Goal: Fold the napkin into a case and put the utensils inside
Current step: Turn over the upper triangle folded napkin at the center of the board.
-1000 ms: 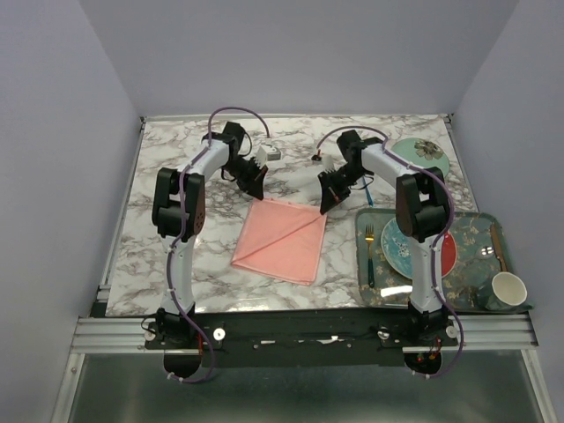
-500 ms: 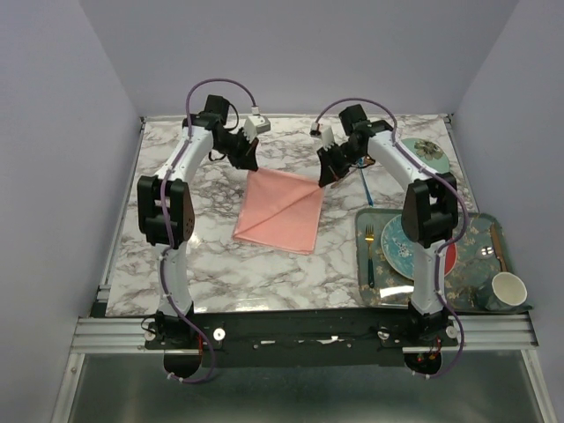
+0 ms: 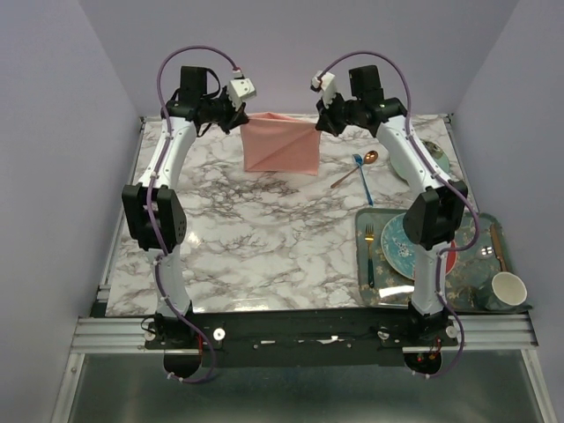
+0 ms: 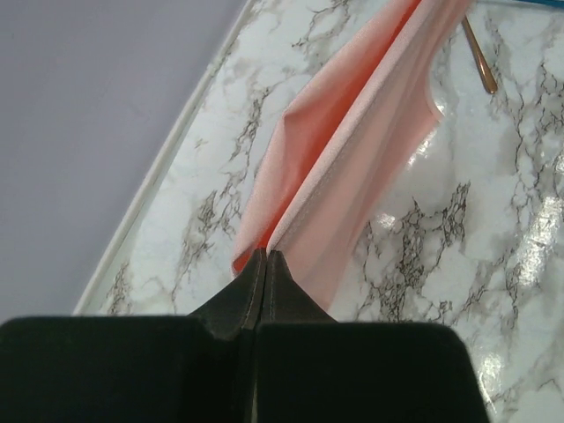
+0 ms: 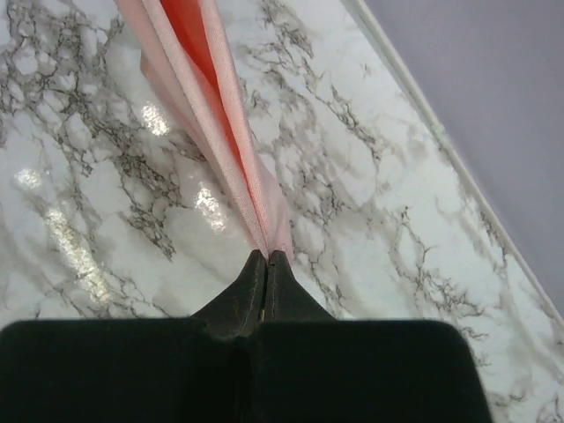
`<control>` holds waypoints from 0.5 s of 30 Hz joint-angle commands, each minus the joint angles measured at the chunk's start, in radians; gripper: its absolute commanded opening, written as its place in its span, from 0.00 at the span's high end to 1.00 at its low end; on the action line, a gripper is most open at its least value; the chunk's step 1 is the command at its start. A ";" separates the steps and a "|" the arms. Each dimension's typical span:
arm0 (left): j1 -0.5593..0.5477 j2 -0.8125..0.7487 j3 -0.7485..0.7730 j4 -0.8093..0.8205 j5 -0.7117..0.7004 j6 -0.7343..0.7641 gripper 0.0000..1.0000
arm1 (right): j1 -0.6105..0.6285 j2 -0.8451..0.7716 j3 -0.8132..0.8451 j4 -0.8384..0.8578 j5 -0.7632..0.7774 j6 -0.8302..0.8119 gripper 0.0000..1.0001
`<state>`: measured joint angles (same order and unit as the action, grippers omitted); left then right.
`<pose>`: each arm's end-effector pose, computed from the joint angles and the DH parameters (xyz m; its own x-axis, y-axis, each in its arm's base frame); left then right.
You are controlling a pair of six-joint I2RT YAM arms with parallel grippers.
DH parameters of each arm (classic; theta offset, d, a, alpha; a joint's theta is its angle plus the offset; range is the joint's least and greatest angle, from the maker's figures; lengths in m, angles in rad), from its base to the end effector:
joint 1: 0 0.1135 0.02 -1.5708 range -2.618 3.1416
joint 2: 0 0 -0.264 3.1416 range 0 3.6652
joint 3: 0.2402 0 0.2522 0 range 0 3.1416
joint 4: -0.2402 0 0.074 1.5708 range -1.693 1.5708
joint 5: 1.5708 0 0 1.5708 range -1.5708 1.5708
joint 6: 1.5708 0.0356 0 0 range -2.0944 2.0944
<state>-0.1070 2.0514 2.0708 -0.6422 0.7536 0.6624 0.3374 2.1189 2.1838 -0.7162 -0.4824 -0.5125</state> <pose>0.4617 -0.0741 0.3540 -0.0696 0.4585 -0.8860 0.8539 0.4866 0.1848 0.4494 0.1752 0.3506 -0.1840 -0.5249 -0.8310 -0.8395 0.5237 -0.1449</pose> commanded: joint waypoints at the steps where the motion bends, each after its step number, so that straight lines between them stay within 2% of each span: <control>1: 0.023 -0.118 -0.176 0.102 0.026 0.124 1.00 | 0.015 -0.066 -0.091 0.083 0.064 -0.102 0.99; 4: 0.017 -0.198 -0.315 0.081 0.046 0.219 1.00 | 0.043 -0.143 -0.267 0.126 0.061 -0.159 0.99; 5: 0.015 -0.221 -0.410 0.075 0.047 0.242 1.00 | 0.051 -0.190 -0.368 0.153 0.059 -0.172 0.99; 9: 0.007 -0.324 -0.599 0.065 0.062 0.269 1.00 | 0.104 -0.293 -0.583 0.201 0.047 -0.228 1.00; 15: -0.011 -0.467 -0.816 0.050 0.041 0.330 1.00 | 0.147 -0.369 -0.757 0.257 0.051 -0.248 0.99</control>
<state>-0.1120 1.6920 1.3567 -0.5808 0.7982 0.9062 0.4717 1.8137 1.5028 -0.5297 -0.4572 -0.7109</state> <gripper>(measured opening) 0.009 0.013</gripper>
